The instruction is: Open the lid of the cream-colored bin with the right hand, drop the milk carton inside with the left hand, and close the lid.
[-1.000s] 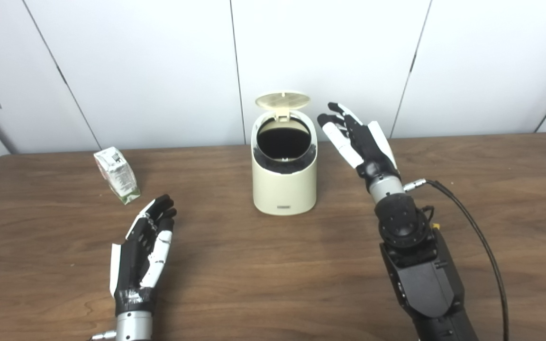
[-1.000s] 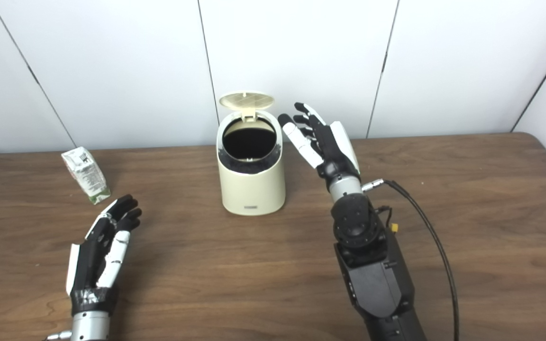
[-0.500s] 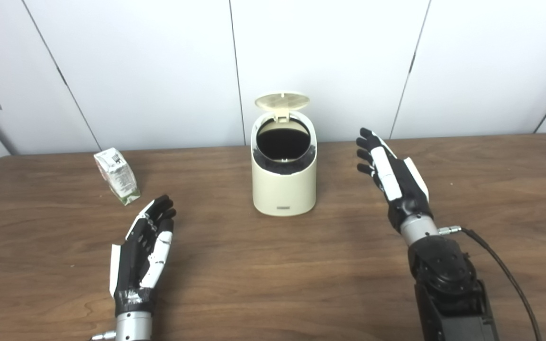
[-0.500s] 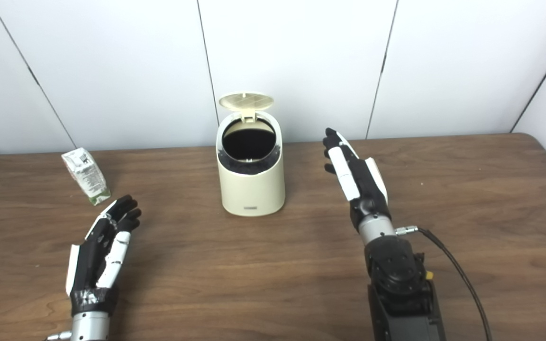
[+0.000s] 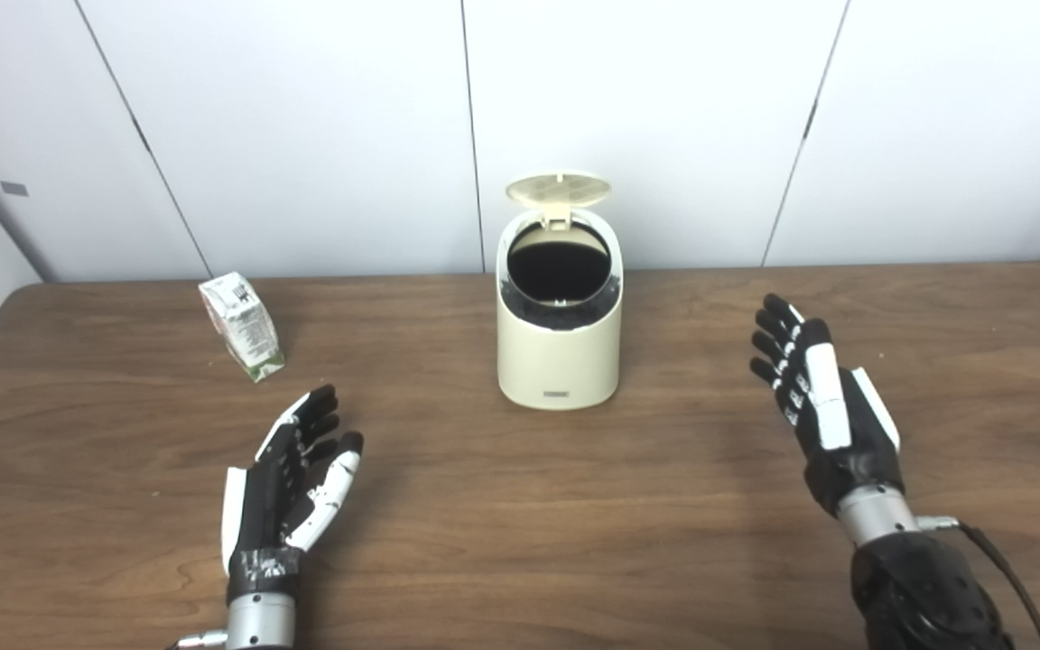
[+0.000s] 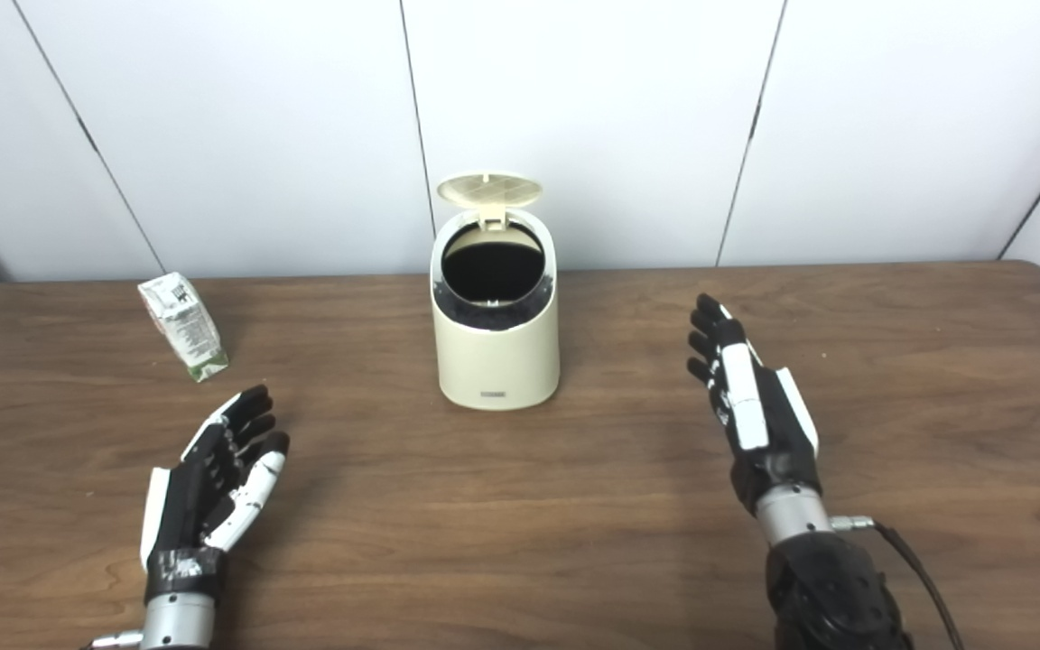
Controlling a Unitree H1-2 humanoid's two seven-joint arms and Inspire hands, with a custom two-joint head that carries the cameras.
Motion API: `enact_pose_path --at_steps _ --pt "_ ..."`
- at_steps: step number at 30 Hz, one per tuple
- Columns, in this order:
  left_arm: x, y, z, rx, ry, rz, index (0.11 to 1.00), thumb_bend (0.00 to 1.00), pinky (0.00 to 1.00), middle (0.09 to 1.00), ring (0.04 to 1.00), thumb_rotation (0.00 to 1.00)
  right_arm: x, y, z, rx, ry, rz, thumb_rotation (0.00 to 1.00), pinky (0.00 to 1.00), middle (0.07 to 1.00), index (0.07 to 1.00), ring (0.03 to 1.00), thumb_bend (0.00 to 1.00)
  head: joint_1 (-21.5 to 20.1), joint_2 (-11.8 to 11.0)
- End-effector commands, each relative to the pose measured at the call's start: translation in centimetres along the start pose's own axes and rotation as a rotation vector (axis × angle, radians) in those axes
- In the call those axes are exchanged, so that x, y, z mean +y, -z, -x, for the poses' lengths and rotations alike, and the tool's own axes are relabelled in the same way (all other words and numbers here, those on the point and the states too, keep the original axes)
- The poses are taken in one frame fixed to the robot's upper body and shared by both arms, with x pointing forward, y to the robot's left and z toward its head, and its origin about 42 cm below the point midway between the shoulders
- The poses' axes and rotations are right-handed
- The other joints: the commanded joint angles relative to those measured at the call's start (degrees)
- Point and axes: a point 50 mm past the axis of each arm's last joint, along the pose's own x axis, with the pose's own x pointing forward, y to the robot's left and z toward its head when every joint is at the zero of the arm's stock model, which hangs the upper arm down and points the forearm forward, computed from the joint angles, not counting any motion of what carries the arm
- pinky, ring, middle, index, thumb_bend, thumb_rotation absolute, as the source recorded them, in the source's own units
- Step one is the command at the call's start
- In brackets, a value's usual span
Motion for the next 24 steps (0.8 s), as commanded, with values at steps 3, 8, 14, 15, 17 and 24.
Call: enact_pose_path --at_steps 3,8,14,15,17,24 --pt "1.4 -4.0 -1.7 -0.096 -0.081 -0.094 0.847 0.65 0.79 0.829 0.808 0.29 -0.4 -1.1 0.3 -0.109 -0.023 -0.006 1.0 0.95 0.95 0.943 0.957 0.62 4.68 0.1" --pt "2.4 -5.6 -2.7 -0.133 -0.141 -0.129 0.839 0.72 0.79 0.83 0.795 0.25 -0.8 -0.8 0.6 -0.114 -0.029 -0.032 1.0 0.96 0.947 0.942 0.959 0.58 8.84 -0.47" --pt "3.5 -6.6 -4.5 -0.182 -0.216 -0.167 0.826 0.78 0.79 0.813 0.779 0.24 -0.7 -1.1 1.0 -0.087 -0.035 -0.052 1.0 0.95 0.938 0.932 0.948 0.63 12.08 -1.44" --pt "3.7 -6.8 -4.9 -0.184 -0.224 -0.168 0.824 0.79 0.77 0.812 0.782 0.23 -0.7 -1.2 1.1 -0.086 -0.036 -0.054 1.0 0.95 0.938 0.93 0.948 0.62 12.49 -1.62" --pt "3.9 -7.0 -5.5 -0.191 -0.234 -0.176 0.829 0.79 0.74 0.819 0.79 0.22 -0.6 -1.5 1.1 -0.085 -0.038 -0.056 0.99 0.94 0.936 0.925 0.944 0.63 13.1 -1.8" --pt "4.8 -7.3 -7.8 -0.223 -0.251 -0.237 0.83 0.84 0.72 0.821 0.785 0.18 0.0 -2.4 1.4 -0.073 -0.038 -0.039 1.0 0.87 0.926 0.912 0.92 0.63 14.58 -2.44"
